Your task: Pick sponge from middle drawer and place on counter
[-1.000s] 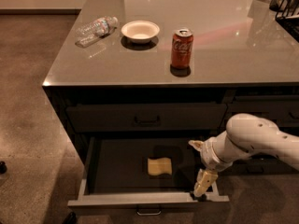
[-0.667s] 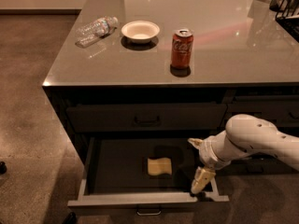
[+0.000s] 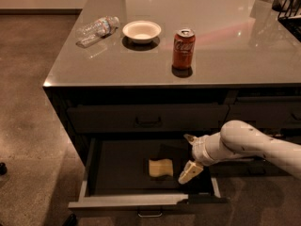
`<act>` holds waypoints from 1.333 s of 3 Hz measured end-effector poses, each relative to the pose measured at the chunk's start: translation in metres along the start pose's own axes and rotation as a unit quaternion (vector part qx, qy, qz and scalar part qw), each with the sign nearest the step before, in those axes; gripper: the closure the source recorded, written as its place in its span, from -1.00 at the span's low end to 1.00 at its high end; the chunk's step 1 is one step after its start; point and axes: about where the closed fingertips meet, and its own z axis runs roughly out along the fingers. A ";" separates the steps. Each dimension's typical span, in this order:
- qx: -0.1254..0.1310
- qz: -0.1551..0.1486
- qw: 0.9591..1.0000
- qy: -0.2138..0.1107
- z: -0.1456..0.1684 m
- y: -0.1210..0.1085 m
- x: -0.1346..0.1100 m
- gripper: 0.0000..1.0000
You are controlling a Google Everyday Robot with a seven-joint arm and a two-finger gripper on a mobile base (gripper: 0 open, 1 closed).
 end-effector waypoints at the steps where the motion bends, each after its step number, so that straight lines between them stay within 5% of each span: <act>1: 0.003 0.036 0.999 -0.014 0.036 -0.013 0.012 -1.00; 2: -0.003 0.063 0.998 -0.025 0.068 -0.021 0.030 -1.00; 4: -0.030 0.053 0.997 -0.049 0.135 -0.021 0.044 -0.90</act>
Offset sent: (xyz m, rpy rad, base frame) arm 0.0495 0.0019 -0.1283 0.1388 0.1253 -0.1427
